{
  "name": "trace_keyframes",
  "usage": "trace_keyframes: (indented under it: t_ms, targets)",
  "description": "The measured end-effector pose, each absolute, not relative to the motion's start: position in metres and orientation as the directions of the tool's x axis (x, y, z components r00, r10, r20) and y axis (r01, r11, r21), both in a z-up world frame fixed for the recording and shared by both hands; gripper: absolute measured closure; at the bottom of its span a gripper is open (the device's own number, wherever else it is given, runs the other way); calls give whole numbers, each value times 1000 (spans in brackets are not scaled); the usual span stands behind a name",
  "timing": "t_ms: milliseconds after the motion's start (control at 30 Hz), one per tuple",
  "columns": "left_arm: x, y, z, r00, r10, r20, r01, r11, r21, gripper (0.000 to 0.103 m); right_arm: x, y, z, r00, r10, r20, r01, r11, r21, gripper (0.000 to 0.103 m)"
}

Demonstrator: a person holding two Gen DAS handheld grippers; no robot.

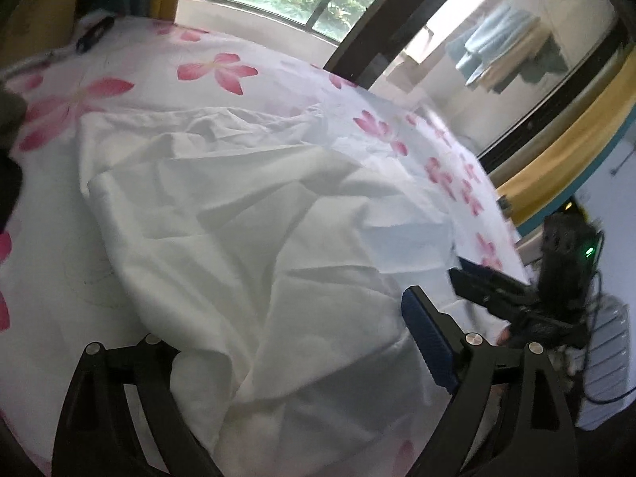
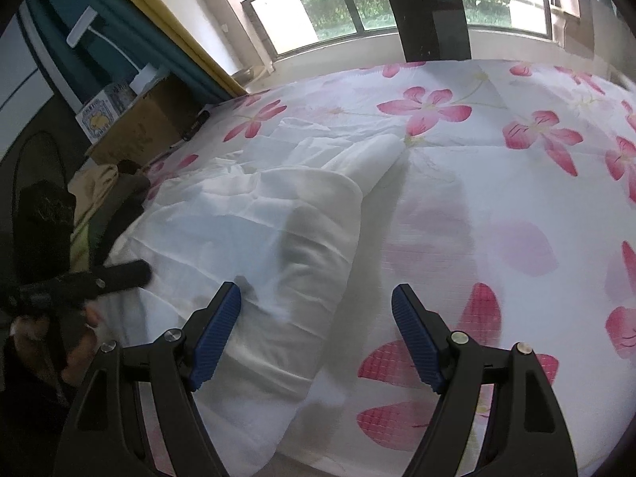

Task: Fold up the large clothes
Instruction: 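Grasp the white fabric edge with the right tool and lift it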

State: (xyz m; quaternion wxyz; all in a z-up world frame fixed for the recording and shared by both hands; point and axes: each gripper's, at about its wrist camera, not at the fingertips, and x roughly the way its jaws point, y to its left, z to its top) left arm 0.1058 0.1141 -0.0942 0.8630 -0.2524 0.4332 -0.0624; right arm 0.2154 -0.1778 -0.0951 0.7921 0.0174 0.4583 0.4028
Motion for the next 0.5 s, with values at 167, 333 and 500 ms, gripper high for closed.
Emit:
trace_keyframes:
  t_ms: [167, 333, 500]
  targets:
    - [109, 111, -95, 618, -306, -724, -96, 885, -456, 12, 215, -169, -101, 198, 691, -695, -623, 636, 455, 24]
    - [108, 102, -95, 622, -269, -735, -66, 918, -392, 13, 211, -158, -103, 216, 695, -685, -641, 630, 437, 24]
    - [106, 98, -95, 634, -244, -733, -53, 933, -357, 21, 207, -154, -104, 240, 695, -677, -655, 631, 415, 24]
